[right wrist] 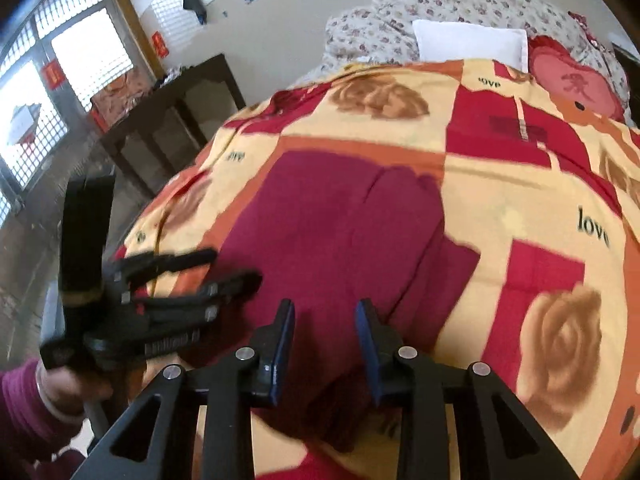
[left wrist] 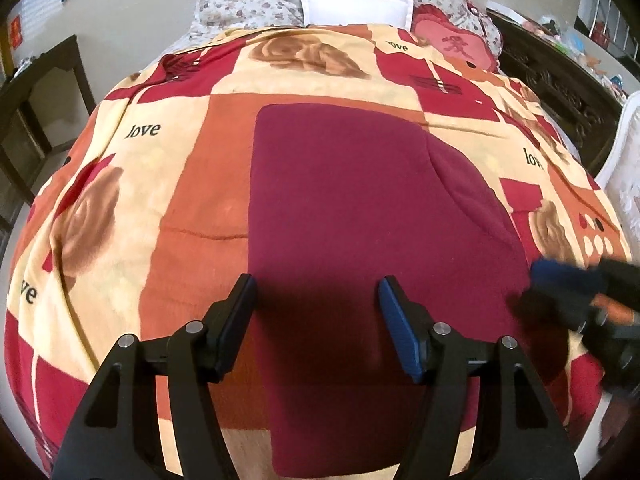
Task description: Fold small clothes
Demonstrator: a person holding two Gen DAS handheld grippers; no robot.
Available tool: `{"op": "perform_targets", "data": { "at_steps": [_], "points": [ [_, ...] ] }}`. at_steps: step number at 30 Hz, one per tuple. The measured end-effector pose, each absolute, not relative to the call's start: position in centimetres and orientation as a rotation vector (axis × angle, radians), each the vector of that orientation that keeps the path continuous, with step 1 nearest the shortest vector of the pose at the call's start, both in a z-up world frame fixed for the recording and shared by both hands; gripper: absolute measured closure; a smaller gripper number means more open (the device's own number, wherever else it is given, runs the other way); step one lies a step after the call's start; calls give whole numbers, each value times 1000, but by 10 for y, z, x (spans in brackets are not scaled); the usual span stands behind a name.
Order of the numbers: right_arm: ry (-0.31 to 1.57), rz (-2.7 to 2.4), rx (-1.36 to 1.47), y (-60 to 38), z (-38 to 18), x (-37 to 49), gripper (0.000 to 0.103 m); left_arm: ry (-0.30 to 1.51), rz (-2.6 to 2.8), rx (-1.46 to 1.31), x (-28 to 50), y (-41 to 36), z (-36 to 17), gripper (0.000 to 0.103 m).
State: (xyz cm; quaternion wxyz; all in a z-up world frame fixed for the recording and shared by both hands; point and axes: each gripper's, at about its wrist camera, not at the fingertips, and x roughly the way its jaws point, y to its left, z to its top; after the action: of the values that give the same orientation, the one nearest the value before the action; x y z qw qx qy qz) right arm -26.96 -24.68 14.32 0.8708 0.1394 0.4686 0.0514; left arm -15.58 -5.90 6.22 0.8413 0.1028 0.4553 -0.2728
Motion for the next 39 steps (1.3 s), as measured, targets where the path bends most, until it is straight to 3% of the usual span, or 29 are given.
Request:
{"op": "perform_targets", "data": {
  "at_steps": [5, 9, 11, 13, 15, 39],
  "points": [
    [1048, 28, 294, -247, 103, -281, 73, 945, -567, 197, -163, -58, 64, 39],
    [995, 19, 339, -250, 120, -292, 73, 927, -557, 189, -167, -53, 70, 39],
    [952, 8, 329, -249, 137, -297, 70, 898, -552, 184, -170, -49, 78, 39],
    [908, -26, 281, -245, 156, -299, 58, 862, -539, 177, -172, -45, 87, 39],
    [875, -43, 266, -242, 168, -301, 53, 854, -538, 167, -172, -42, 94, 39],
    [837, -138, 341, -242, 184, -286, 49, 762, -501, 171, -180, -27, 129, 39]
  ]
}}
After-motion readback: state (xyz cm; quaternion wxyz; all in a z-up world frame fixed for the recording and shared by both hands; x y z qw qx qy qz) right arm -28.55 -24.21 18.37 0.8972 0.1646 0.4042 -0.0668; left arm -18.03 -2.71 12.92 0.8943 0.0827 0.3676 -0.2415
